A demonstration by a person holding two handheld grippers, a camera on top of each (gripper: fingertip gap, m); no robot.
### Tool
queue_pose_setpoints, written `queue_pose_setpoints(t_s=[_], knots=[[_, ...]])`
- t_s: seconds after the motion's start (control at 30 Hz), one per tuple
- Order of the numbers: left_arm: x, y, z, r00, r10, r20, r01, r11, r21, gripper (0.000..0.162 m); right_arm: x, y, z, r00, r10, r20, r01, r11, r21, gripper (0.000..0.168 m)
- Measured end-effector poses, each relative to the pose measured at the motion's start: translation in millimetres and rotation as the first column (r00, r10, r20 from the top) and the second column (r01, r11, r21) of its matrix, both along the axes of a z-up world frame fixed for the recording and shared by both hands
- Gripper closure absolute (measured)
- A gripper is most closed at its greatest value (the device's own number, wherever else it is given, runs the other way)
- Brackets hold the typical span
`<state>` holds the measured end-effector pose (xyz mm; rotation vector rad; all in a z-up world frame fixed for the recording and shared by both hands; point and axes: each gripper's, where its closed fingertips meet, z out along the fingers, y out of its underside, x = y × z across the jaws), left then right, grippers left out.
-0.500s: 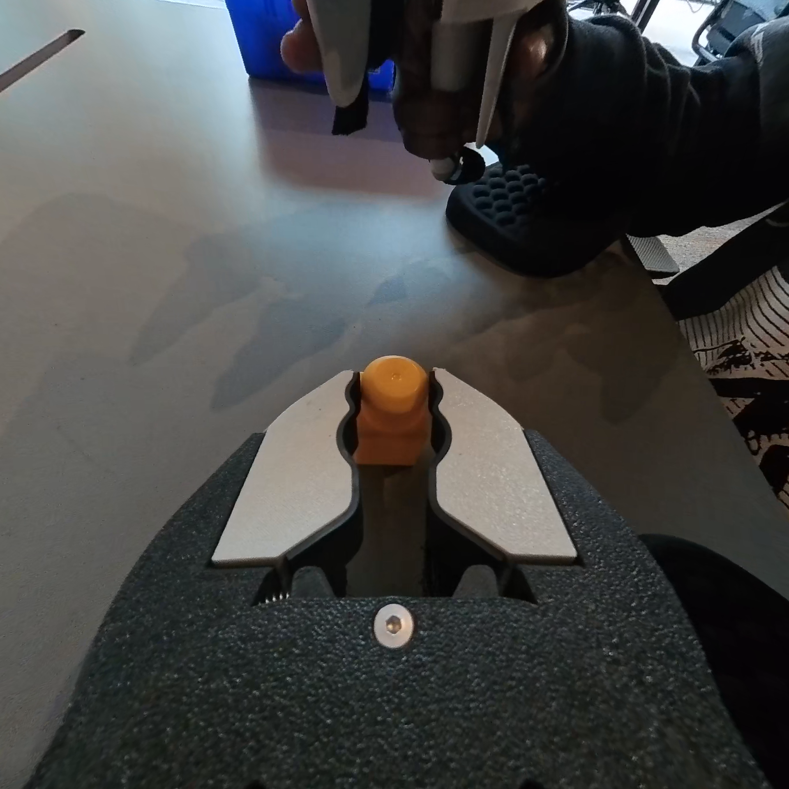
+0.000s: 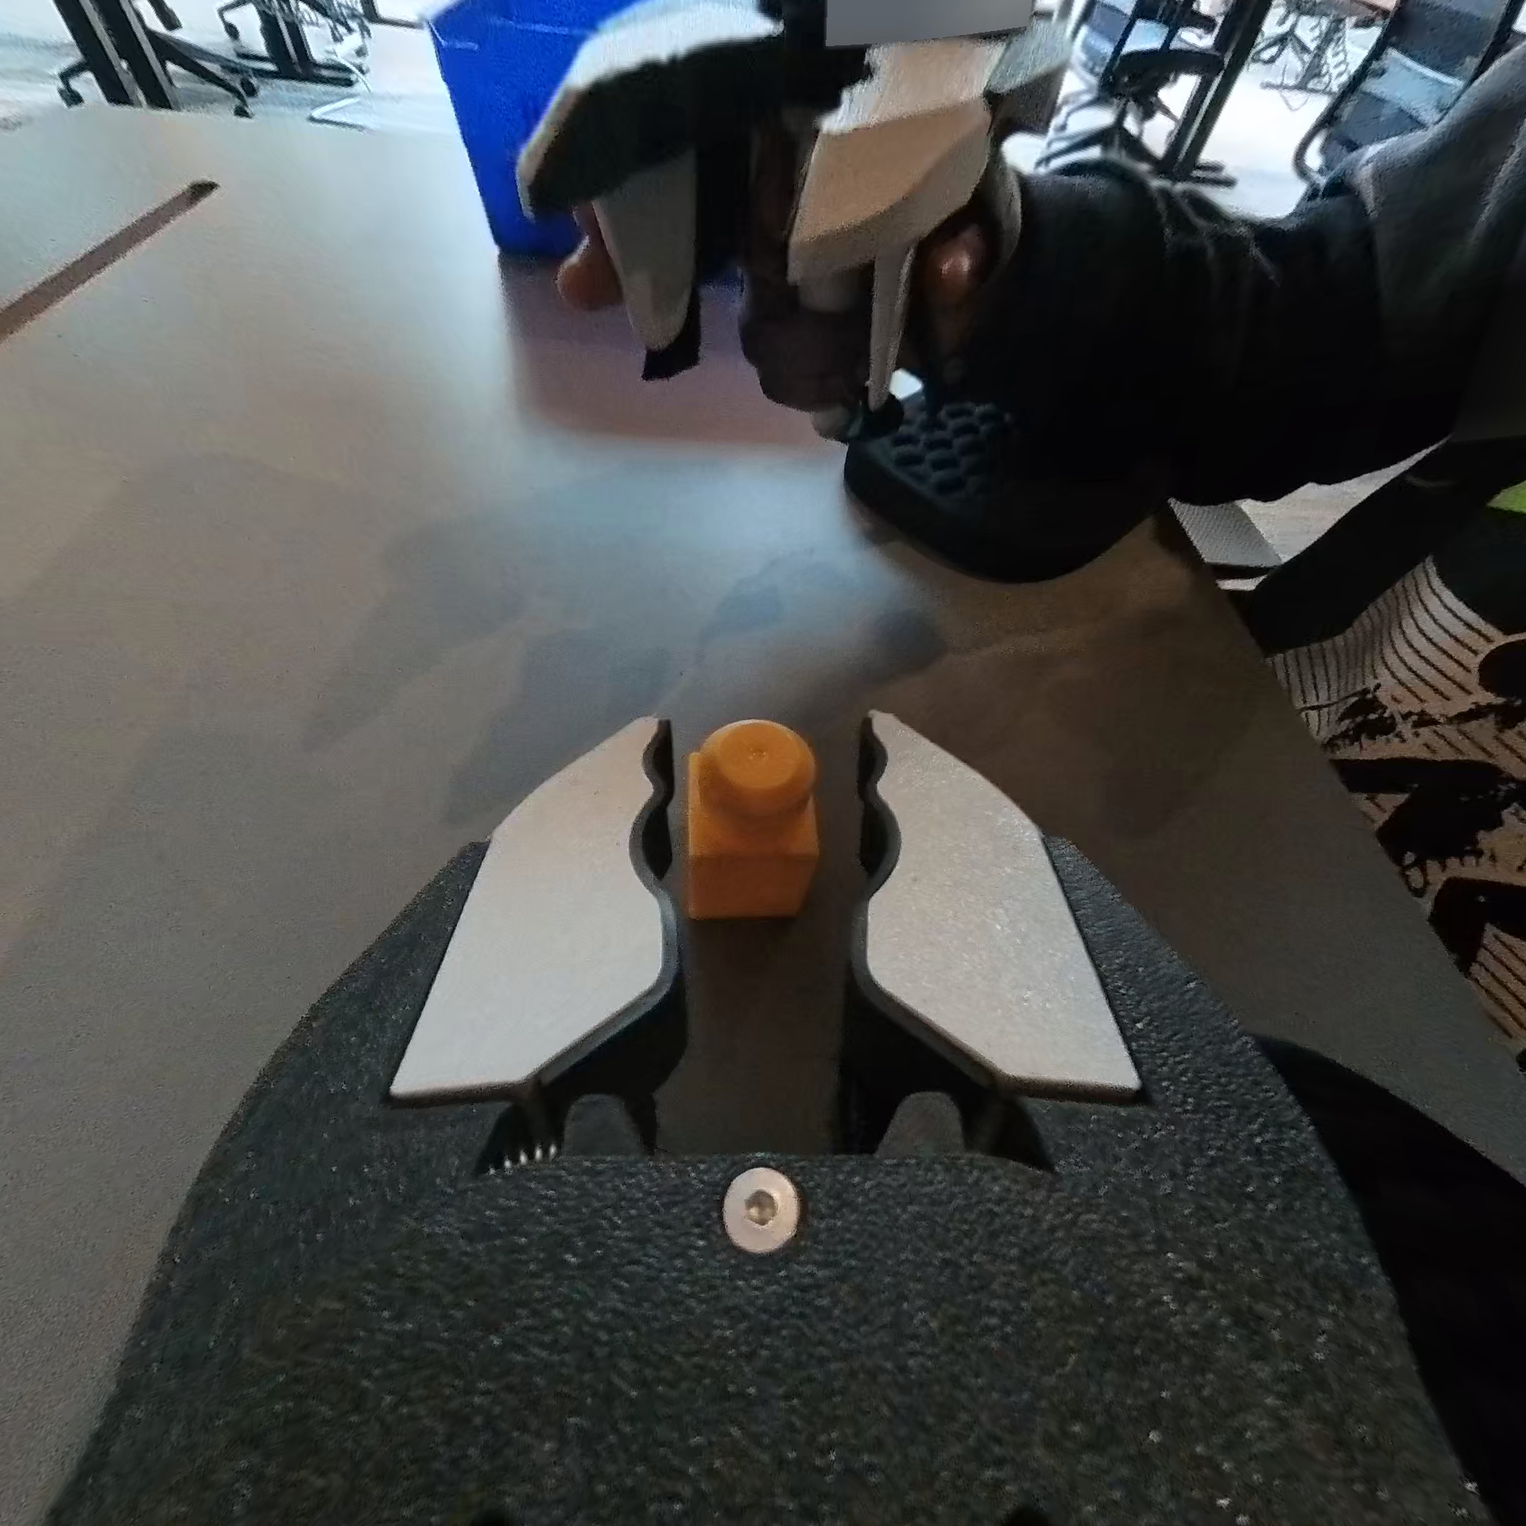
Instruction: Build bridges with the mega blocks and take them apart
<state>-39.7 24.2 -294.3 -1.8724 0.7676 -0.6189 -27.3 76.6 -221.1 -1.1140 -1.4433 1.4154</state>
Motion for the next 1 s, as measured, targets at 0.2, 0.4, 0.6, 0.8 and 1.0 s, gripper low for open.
queue_pose_setpoints(t_s=[0.2, 0.4, 0.6, 0.8, 1.0], knots=[[-3, -2, 14, 0.999, 0.007, 0.042, -0.009, 0.998, 0.054, 0.114, -3, 1, -8, 1.0, -0.01, 0.021, 0.01, 1.0, 0.002, 0.12], [-14, 1, 32, 0.995, 0.062, 0.079, -0.072, 0.988, 0.133, 0.108, -5, 4, -12, 0.999, -0.022, 0.031, 0.023, 1.0, -0.011, 0.12], [-43, 10, 53, 0.97, 0.204, 0.135, -0.23, 0.947, 0.223, 0.112, -8, 16, -22, 0.991, -0.106, 0.075, 0.107, 0.994, -0.007, 0.127], [-95, 9, 73, 0.886, 0.442, 0.141, -0.464, 0.83, 0.311, 0.139, -9, 29, -32, 0.977, -0.163, 0.136, 0.167, 0.986, -0.025, 0.131], [-166, -21, 85, 0.669, 0.743, 0.007, -0.709, 0.635, 0.308, 0.147, -8, 34, -34, 0.971, -0.182, 0.155, 0.187, 0.982, -0.021, 0.134]])
